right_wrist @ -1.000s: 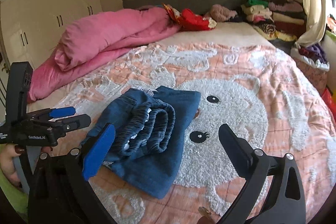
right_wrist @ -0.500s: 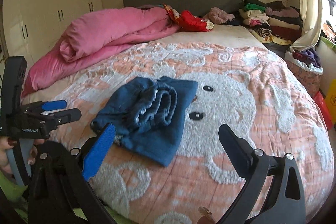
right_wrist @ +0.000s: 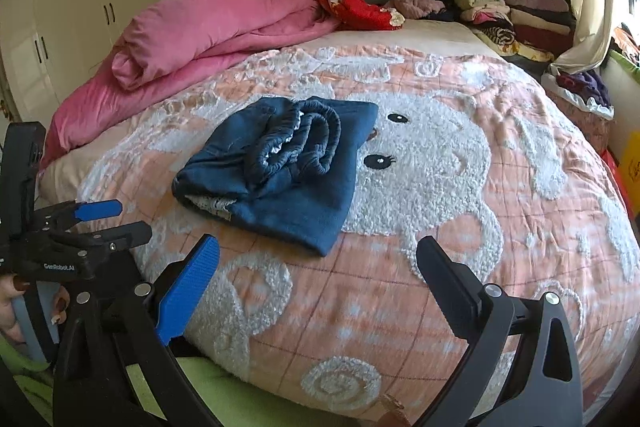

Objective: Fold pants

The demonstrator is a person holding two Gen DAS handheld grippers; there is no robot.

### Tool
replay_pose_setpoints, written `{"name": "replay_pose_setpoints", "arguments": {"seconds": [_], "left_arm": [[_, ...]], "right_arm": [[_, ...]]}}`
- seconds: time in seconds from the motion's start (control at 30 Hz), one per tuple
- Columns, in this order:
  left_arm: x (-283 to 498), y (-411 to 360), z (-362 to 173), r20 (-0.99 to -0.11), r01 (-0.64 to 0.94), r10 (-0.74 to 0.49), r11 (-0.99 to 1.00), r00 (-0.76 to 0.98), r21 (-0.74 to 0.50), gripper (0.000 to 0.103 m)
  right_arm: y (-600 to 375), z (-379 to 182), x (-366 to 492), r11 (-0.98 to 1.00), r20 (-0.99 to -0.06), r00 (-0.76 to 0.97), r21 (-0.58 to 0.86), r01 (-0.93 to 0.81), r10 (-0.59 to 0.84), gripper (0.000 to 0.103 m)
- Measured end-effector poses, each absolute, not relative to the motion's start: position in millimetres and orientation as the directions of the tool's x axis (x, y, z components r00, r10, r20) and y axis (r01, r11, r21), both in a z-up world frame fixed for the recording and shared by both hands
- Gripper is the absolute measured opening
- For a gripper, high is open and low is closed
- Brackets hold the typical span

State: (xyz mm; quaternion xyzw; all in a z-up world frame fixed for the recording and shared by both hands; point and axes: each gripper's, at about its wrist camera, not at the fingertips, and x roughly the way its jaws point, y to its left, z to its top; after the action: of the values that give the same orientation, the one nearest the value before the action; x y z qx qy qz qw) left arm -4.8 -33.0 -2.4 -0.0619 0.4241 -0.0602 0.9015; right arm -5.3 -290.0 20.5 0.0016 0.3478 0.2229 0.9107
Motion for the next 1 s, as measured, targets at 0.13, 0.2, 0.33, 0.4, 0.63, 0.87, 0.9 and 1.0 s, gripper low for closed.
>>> {"name": "replay_pose_setpoints", "arguments": {"seconds": [0.13,0.2,0.33,0.4,0.63,0.87,0.9,1.0], "left_arm": [[-6.4,-31.9,-0.1,-0.752,0.049,-0.157,0.985,0.64,-0.163,0.093],[-7.4,-31.2,0.9,-0.748,0.048,-0.156,0.985,0.644,-0.164,0.093],[-7.4,-31.4,1.3,-0.751,0.044,-0.15,0.986,0.643,-0.16,0.093],[-7.3,-32.1,2.1,-0.752,0.043,-0.149,0.986,0.642,-0.158,0.093],[-6.9,-31.3,2.7,-0.75,0.039,-0.143,0.987,0.645,-0.155,0.093],[-6.7,-30.7,3.4,-0.75,0.039,-0.143,0.987,0.646,-0.154,0.093],[-6.6,-30.4,3.3,-0.75,0.039,-0.141,0.988,0.646,-0.153,0.093],[-6.5,-30.3,3.7,-0.751,0.036,-0.131,0.989,0.648,-0.142,0.093]], "right_arm": [[-288.3,19.3,-5.3,0.898,-0.638,0.652,0.158,-0.41,0.41,0.098],[-287.8,19.0,-5.3,0.898,-0.639,0.651,0.157,-0.411,0.41,0.098],[-287.7,19.5,-5.4,0.897,-0.639,0.65,0.158,-0.412,0.411,0.098],[-287.6,19.5,-5.4,0.899,-0.64,0.651,0.156,-0.41,0.408,0.098],[-288.4,19.8,-4.8,0.901,-0.638,0.655,0.157,-0.404,0.404,0.098],[-289.9,19.5,-4.4,0.9,-0.647,0.647,0.156,-0.406,0.404,0.098],[-290.4,19.4,-4.6,0.901,-0.647,0.648,0.156,-0.405,0.403,0.098],[-290.7,19.2,-4.9,0.902,-0.646,0.649,0.156,-0.403,0.402,0.098]]}}
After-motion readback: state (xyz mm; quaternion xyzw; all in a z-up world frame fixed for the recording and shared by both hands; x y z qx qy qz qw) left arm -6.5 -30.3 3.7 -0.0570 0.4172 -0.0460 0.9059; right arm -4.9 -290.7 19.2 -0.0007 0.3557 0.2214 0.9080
